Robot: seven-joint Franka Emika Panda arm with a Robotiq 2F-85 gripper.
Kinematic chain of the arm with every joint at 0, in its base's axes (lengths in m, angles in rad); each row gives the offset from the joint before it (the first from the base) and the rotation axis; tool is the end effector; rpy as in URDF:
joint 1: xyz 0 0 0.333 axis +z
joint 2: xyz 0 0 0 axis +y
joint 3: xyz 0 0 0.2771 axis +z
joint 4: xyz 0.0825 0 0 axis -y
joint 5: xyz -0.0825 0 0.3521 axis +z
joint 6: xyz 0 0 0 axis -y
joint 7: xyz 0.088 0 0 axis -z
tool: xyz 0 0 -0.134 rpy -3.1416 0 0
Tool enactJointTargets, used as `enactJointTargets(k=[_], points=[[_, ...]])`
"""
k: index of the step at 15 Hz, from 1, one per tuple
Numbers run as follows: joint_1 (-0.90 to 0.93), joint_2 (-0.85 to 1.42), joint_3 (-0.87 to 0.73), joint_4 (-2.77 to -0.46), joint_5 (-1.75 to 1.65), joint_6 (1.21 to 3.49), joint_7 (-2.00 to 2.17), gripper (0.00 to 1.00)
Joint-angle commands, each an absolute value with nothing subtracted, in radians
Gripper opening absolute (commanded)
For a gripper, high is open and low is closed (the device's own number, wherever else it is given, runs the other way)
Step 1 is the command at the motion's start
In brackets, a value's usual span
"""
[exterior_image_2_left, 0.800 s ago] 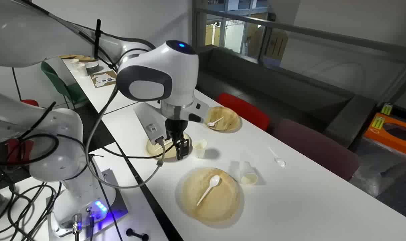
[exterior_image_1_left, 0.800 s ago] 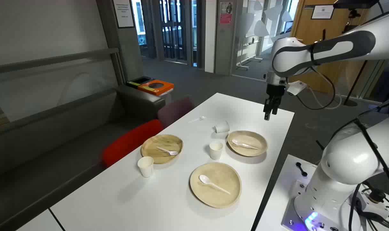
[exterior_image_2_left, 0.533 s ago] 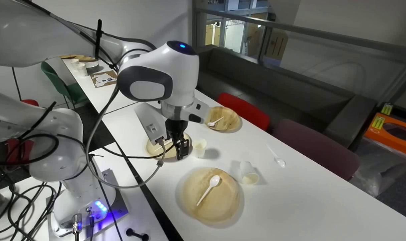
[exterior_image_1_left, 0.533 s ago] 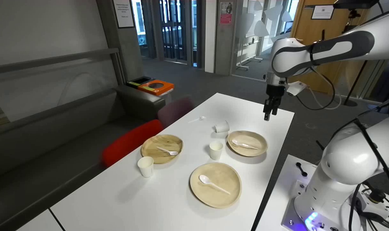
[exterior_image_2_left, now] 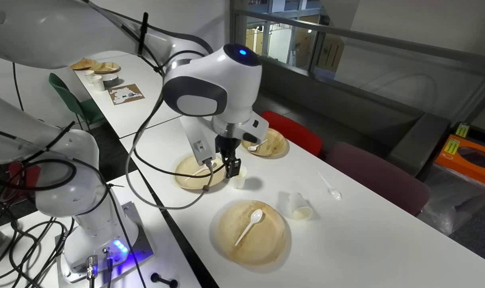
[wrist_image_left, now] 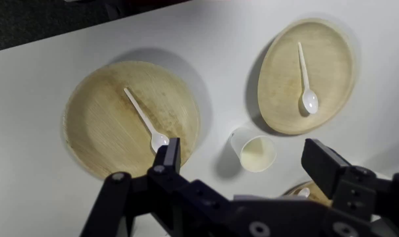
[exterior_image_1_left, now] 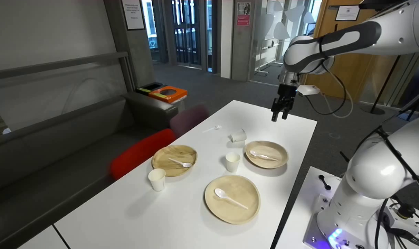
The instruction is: Put the first right cup upright
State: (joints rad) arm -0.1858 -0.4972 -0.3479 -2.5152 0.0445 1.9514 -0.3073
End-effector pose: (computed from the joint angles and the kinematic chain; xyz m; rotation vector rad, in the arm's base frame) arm 0.3268 -0.1819 0.3890 -2.9033 0.2883 0.0095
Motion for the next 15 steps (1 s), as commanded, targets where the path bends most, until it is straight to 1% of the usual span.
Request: enactJointTargets(k=[1,7,13,14,15], points=[[-0.180,-0.327,-0.379,-2.370,0.159,1.995,-0.298,1.00],[-0.191,-0.064,-0.374,-2.167,0.375,2.056,-0.292,1.00],[-0.262,0.228,-0.340,-1.941,0.440,2.001,-0.217,1.00],[-0.260,0.130,-0.324,-2.043,0.418,2.051,-0.247,1.00],[-0.271,0.173,-0.317,-2.014,0.416,2.048,-0.235,1.00]])
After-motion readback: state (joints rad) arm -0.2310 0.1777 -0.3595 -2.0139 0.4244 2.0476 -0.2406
